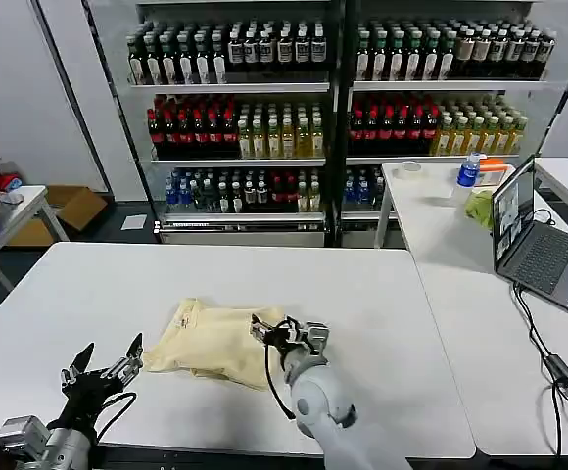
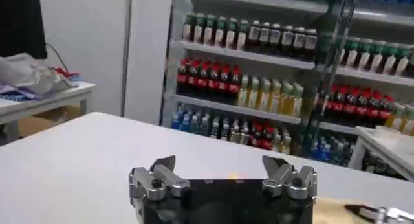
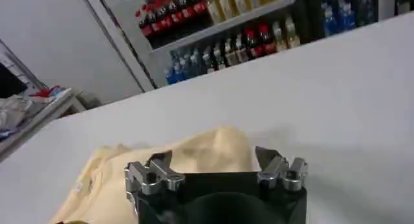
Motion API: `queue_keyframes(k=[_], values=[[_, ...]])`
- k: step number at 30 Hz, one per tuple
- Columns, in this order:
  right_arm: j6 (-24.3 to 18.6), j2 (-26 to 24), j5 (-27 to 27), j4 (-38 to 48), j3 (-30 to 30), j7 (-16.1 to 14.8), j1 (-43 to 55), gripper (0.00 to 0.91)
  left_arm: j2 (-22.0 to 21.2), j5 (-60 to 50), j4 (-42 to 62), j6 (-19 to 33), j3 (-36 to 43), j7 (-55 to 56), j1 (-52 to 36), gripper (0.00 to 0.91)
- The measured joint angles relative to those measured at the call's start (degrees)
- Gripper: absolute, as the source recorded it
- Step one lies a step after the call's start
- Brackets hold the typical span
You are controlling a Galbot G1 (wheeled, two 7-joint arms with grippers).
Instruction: Fold and organize the clothes.
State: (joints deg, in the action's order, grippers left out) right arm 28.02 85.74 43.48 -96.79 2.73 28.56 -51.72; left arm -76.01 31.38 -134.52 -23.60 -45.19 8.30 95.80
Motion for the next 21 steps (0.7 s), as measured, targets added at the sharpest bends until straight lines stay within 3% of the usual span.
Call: queue_keyframes(k=[2, 4, 21], values=[[-0.16, 1.05, 0.58, 1.49, 0.00, 0.40, 0.44, 0.101, -0.02, -0.09, -0.28, 0.02, -0.15, -0.01, 0.42, 0.907], [-0.44, 1.70, 1.09, 2.68, -0.08, 0.71, 0.71, 0.010, -0.03, -0.11, -0.46, 0.05, -0.34, -0.01, 0.77, 0.907], [-0.07, 1.80, 2.29, 7.64, -2.68, 0.65, 3.66, 0.000, -0.05, -0.29, -1.25, 0.01, -0.20, -0.05, 1.51, 0.907]])
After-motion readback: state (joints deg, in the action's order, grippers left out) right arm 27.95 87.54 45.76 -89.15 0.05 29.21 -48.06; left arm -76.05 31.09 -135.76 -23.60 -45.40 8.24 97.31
